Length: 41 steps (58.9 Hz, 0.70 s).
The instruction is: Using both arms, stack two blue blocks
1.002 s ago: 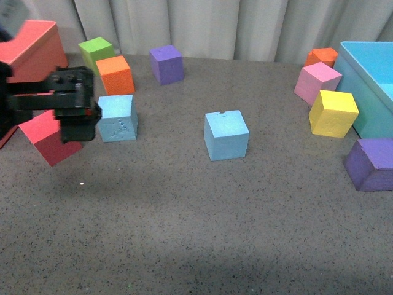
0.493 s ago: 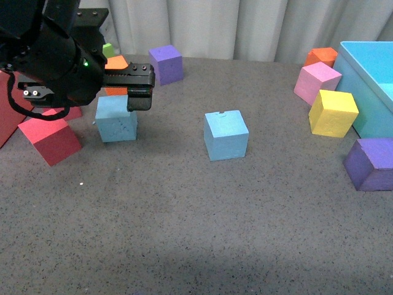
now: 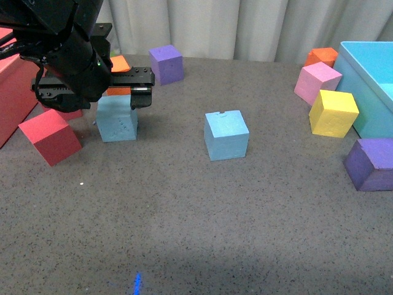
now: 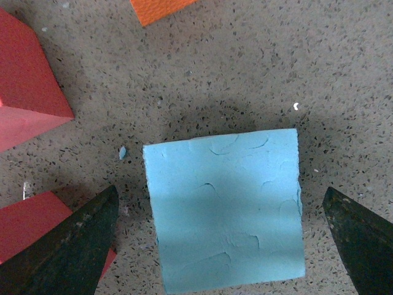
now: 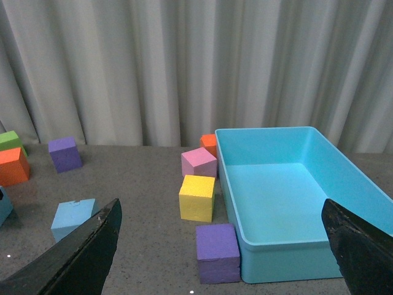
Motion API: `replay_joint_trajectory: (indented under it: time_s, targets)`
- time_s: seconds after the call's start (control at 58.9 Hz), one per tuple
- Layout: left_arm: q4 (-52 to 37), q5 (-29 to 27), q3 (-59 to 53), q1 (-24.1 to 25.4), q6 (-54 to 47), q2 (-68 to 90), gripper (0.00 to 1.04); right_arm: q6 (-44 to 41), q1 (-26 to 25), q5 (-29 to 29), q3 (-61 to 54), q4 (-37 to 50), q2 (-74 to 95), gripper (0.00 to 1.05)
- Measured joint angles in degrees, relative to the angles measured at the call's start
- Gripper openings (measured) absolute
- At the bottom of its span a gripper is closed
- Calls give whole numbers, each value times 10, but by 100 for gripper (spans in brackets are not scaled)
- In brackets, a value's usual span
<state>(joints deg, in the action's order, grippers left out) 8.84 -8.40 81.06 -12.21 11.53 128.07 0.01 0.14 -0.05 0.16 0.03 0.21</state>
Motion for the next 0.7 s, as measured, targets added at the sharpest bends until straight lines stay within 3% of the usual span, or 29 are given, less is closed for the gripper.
replay_joint_trajectory:
  time_s: [0.357,0.612,0.696]
  targets:
    - [41,-7,47,-3,9,57,97,0,0,0,0,0,0,95]
    - [48,-6,54,-7,17,62,61,0,0,0,0,0,0,95]
    - [49,-8,53,-10,18,58,56,0,0,0,0,0,0,95]
